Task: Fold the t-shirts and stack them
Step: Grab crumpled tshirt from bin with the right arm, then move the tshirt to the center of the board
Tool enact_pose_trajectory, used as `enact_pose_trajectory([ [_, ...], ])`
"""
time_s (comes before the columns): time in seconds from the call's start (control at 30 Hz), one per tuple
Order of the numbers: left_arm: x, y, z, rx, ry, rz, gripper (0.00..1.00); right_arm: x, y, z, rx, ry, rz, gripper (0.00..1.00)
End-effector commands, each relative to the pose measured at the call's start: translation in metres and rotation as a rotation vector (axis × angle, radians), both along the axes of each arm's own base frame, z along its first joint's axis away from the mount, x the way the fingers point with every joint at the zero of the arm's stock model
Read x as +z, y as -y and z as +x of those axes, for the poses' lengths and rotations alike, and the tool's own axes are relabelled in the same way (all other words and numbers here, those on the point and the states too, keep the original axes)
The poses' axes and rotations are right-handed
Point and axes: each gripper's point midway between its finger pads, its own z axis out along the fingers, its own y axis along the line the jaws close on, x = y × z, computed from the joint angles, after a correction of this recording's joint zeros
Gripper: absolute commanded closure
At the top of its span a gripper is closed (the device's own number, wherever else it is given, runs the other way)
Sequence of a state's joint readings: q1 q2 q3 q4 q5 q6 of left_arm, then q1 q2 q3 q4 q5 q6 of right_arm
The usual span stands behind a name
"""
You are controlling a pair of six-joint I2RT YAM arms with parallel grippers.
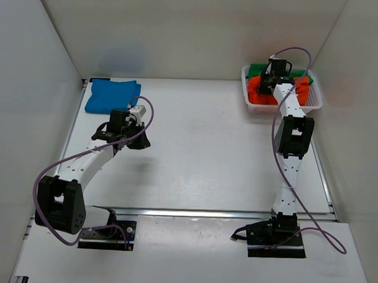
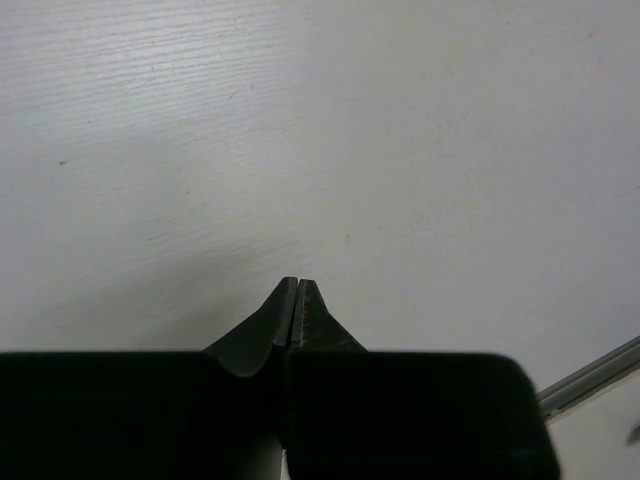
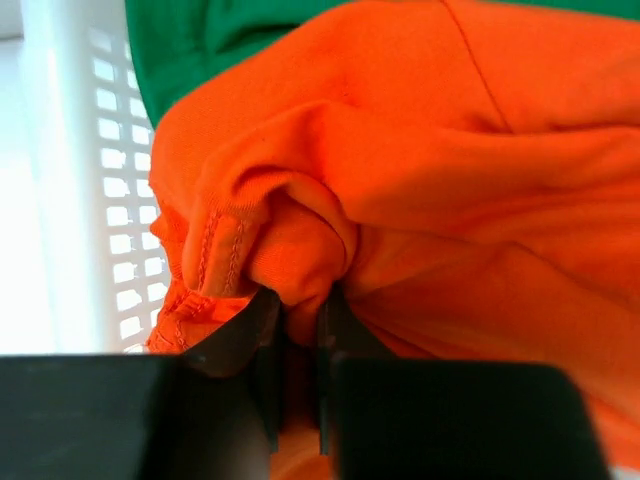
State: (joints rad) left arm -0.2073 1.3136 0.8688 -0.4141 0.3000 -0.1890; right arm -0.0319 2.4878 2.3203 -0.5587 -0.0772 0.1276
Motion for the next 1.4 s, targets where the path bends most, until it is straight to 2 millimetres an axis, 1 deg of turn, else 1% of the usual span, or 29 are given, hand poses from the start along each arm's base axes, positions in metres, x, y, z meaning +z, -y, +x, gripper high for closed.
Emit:
enact_pose_trajectory([
  [0.0, 0.024, 0.002, 0.01, -0.002, 0.071, -0.02, 0.94, 0.042, -0.003, -0.005, -0.001, 0.031, -0.04, 1.0],
  [0.03, 0.022, 0.004, 0.007, -0.008, 0.065, -0.017, 0.94, 0.059, -0.004, -0.005, -0.004, 0.063, -0.049, 1.0],
  [0.07, 0.027, 0.003, 0.009, -0.005, 0.081, -0.012, 0.93, 0.069, -0.001, -0.003, -0.01, 0.089, -0.053, 1.0],
  [0.1, 0.031, 0.005, 0.007, -0.008, 0.086, -0.013, 0.93, 0.087, -0.004, -0.002, -0.009, 0.126, -0.053, 1.0],
  [0.17, 0.037, 0.008, 0.005, -0.009, 0.095, -0.023, 0.93, 0.139, 0.003, -0.005, -0.027, 0.223, -0.053, 1.0],
  [0.23, 0.046, 0.007, 0.003, -0.003, 0.113, -0.026, 0.93, 0.183, 0.005, -0.014, -0.033, 0.303, -0.044, 0.93],
  [0.27, 0.046, 0.007, -0.001, -0.006, 0.11, -0.022, 0.91, 0.2, 0.006, -0.016, -0.032, 0.338, -0.037, 0.82],
  [0.3, 0.053, 0.007, -0.001, 0.0, 0.126, -0.032, 0.91, 0.227, 0.008, -0.023, -0.031, 0.393, -0.025, 0.75],
  [0.33, 0.055, 0.004, -0.003, 0.009, 0.131, -0.031, 0.9, 0.245, 0.008, -0.031, -0.028, 0.426, -0.015, 0.73],
  [0.37, 0.058, 0.007, -0.007, -0.001, 0.139, -0.042, 0.9, 0.251, 0.007, -0.035, -0.016, 0.44, -0.002, 0.71],
  [0.4, 0.064, 0.006, -0.008, 0.006, 0.154, -0.051, 0.91, 0.264, 0.012, -0.041, -0.018, 0.463, 0.009, 0.88],
  [0.43, 0.066, 0.008, -0.011, 0.002, 0.159, -0.06, 0.9, 0.259, 0.013, -0.042, -0.019, 0.452, 0.012, 1.0],
  [0.53, 0.078, 0.004, -0.022, 0.015, 0.187, -0.075, 0.88, 0.259, 0.019, -0.058, -0.025, 0.427, 0.031, 1.0],
  [0.6, 0.079, 0.003, -0.029, 0.018, 0.182, -0.077, 0.89, 0.265, 0.017, -0.061, -0.024, 0.452, 0.028, 0.97],
  [0.7, 0.081, -0.001, -0.035, 0.03, 0.182, -0.069, 0.89, 0.263, 0.015, -0.06, -0.007, 0.441, 0.046, 1.0],
  [0.77, 0.084, 0.002, -0.038, 0.021, 0.184, -0.067, 0.89, 0.273, 0.013, -0.066, -0.007, 0.456, 0.038, 1.0],
  [0.83, 0.088, 0.002, -0.041, 0.028, 0.191, -0.081, 0.89, 0.29, 0.002, -0.073, 0.007, 0.49, 0.018, 1.0],
  [0.87, 0.091, 0.001, -0.041, 0.031, 0.201, -0.091, 0.89, 0.319, -0.004, -0.083, 0.024, 0.552, 0.012, 1.0],
  [0.9, 0.09, 0.003, -0.041, 0.029, 0.198, -0.094, 0.89, 0.338, -0.015, -0.095, 0.048, 0.585, 0.018, 1.0],
  [0.93, 0.093, 0.004, -0.043, 0.032, 0.202, -0.11, 0.89, 0.347, -0.016, -0.102, 0.052, 0.598, 0.018, 1.0],
  [1.0, 0.093, 0.007, -0.044, 0.027, 0.205, -0.124, 0.88, 0.414, -0.03, -0.15, 0.09, 0.741, 0.015, 1.0],
  [1.03, 0.096, 0.005, -0.044, 0.031, 0.218, -0.129, 0.86, 0.43, -0.043, -0.165, 0.126, 0.783, 0.015, 1.0],
  [1.07, 0.098, 0.007, -0.046, 0.031, 0.217, -0.145, 0.85, 0.464, -0.049, -0.194, 0.147, 0.881, 0.014, 1.0],
  [1.13, 0.102, 0.01, -0.046, 0.03, 0.234, -0.158, 0.83, 0.503, -0.071, -0.243, 0.204, 1.012, 0.041, 1.0],
  [1.17, 0.101, 0.01, -0.048, 0.021, 0.238, -0.157, 0.84, 0.519, -0.073, -0.273, 0.211, 1.072, 0.038, 1.0],
  [1.2, 0.106, 0.013, -0.047, 0.02, 0.246, -0.177, 0.83, 0.541, -0.083, -0.304, 0.258, 1.157, 0.067, 1.0],
  [1.3, 0.111, 0.017, -0.049, 0.016, 0.25, -0.202, 0.81, 0.563, -0.089, -0.359, 0.334, 1.26, 0.126, 1.0],
  [1.33, 0.111, 0.017, -0.051, 0.018, 0.253, -0.202, 0.82, 0.566, -0.088, -0.365, 0.35, 1.282, 0.151, 1.0],
  [1.37, 0.114, 0.017, -0.053, 0.008, 0.261, -0.211, 0.85, 0.571, -0.094, -0.385, 0.4, 1.308, 0.185, 1.0],
])
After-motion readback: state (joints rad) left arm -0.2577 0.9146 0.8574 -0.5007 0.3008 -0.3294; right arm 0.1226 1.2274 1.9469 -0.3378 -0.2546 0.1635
